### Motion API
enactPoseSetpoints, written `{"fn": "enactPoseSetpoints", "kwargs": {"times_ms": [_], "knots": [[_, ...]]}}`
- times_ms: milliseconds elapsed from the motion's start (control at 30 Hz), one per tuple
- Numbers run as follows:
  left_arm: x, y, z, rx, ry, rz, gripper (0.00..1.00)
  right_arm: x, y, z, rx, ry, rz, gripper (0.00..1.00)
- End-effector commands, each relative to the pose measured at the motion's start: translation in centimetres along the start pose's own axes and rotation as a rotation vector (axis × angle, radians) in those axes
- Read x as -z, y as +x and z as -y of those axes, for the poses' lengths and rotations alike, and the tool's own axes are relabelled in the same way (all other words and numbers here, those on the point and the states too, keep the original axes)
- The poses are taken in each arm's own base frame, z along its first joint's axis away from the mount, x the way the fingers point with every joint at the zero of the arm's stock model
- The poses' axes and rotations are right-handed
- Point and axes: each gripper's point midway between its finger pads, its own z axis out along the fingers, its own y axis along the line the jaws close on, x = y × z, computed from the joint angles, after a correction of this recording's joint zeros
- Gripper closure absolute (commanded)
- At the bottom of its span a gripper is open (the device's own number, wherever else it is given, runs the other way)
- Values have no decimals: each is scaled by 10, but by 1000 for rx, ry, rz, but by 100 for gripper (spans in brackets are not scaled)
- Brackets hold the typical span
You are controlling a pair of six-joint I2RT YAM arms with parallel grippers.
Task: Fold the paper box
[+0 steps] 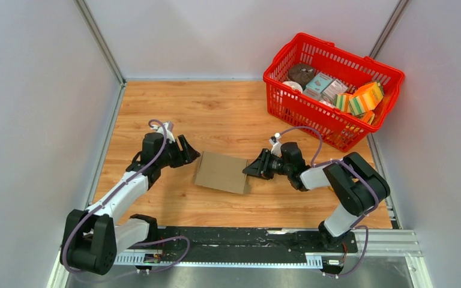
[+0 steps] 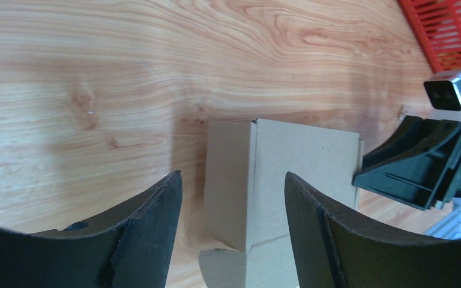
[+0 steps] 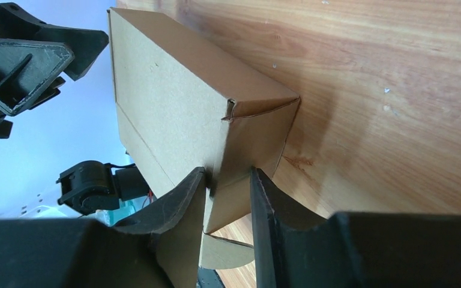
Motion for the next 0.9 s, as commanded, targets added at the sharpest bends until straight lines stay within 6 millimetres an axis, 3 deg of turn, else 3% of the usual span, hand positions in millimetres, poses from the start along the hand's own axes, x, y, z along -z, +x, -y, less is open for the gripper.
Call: {"fn": "enactPoseSetpoints", "kwargs": {"times_ms": [0,133,467,867], "knots": [[-2,-7,29,9,172,5,28,4,-1,9,-25,-13,17,66],[-2,5,40,36,257,-36,27,4,-1,10,-29,-17,17,66],[1,31,31,103,246,-103,25,7,-5,20,-63,11,43,68],[-3,42,40,173,314,-167,23,10,-8,26,-87,26,66,69]]}}
